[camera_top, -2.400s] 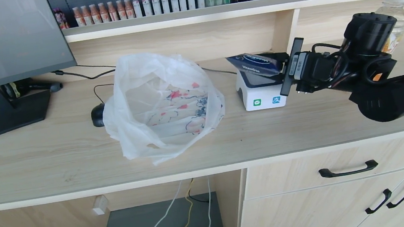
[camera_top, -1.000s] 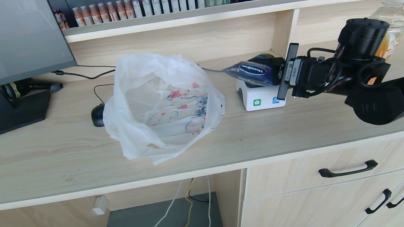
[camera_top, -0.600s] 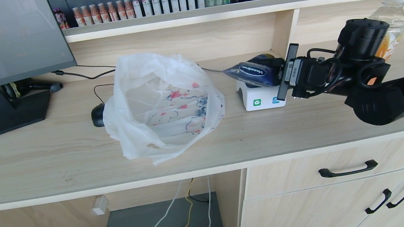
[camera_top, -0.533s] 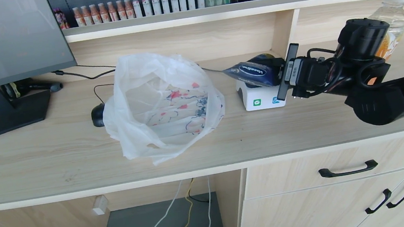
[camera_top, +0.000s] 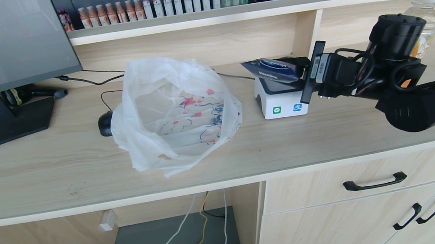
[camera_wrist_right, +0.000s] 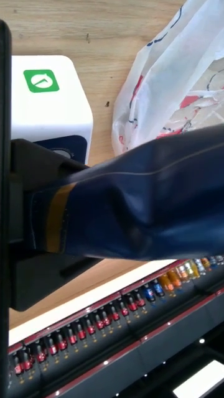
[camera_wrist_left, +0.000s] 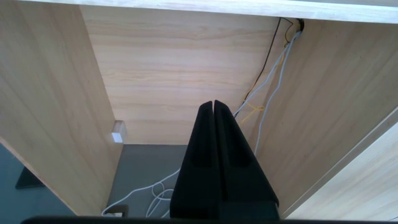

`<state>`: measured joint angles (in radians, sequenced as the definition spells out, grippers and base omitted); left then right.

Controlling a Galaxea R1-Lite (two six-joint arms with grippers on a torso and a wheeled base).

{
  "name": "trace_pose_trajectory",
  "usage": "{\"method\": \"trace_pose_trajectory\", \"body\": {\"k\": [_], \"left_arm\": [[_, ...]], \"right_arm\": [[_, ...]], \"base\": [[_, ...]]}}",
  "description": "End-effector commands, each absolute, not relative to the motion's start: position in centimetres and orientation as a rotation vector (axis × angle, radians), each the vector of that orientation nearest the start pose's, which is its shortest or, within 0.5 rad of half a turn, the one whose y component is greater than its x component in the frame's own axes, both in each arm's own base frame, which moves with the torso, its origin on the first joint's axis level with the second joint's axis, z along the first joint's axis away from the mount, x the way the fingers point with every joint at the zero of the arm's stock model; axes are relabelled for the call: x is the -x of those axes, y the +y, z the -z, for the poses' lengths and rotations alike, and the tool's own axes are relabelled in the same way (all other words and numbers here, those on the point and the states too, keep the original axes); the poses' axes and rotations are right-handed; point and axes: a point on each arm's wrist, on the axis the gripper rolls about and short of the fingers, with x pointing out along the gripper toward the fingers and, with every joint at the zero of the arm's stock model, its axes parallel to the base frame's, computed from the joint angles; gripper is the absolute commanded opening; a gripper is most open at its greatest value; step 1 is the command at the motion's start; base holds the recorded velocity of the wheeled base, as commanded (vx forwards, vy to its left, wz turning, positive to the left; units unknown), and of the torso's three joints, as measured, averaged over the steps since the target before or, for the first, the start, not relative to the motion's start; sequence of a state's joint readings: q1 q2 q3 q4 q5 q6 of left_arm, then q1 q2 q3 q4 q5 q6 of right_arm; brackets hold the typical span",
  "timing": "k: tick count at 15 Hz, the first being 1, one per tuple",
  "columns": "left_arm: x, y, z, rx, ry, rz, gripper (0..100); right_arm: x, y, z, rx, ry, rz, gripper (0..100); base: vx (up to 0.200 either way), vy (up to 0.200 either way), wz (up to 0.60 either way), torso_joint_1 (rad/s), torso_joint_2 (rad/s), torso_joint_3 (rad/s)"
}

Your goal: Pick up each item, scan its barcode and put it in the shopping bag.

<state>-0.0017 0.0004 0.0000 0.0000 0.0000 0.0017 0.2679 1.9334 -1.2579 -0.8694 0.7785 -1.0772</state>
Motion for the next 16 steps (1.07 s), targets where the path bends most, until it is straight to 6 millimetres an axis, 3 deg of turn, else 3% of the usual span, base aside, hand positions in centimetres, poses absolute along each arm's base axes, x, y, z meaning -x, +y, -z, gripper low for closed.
{"method": "trace_pose_trajectory", "body": {"k": [1, 6, 11, 15, 16], "left_arm": [[2.3, 0.0, -7.5, -0.002, 0.0, 0.002, 0], [2.3, 0.0, -7.5, -0.002, 0.0, 0.002, 0], [2.3, 0.0, -7.5, -0.002, 0.002, 0.002, 0], [2.3, 0.0, -7.5, -0.002, 0.0, 0.002, 0], [2.3, 0.0, -7.5, -0.002, 0.0, 0.002, 0]], "right_arm": [[-35.9, 11.5, -25.9, 1.007, -0.754, -0.826, 0], [-34.1, 10.9, -28.7, 0.921, -0.748, -0.77, 0], [-31.4, 10.1, -30.9, 0.7, -0.677, -0.768, 0], [-30.0, 10.0, -30.1, 0.501, -0.594, -0.758, 0], [-29.7, 9.9, -29.2, 0.38, -0.57, -0.711, 0]], "base": [[0.0, 0.0, 0.0, 0.0, 0.0, 0.0], [0.0, 0.0, 0.0, 0.0, 0.0, 0.0], [0.0, 0.0, 0.0, 0.0, 0.0, 0.0], [0.0, 0.0, 0.0, 0.0, 0.0, 0.0], [0.0, 0.0, 0.0, 0.0, 0.0, 0.0]]}}
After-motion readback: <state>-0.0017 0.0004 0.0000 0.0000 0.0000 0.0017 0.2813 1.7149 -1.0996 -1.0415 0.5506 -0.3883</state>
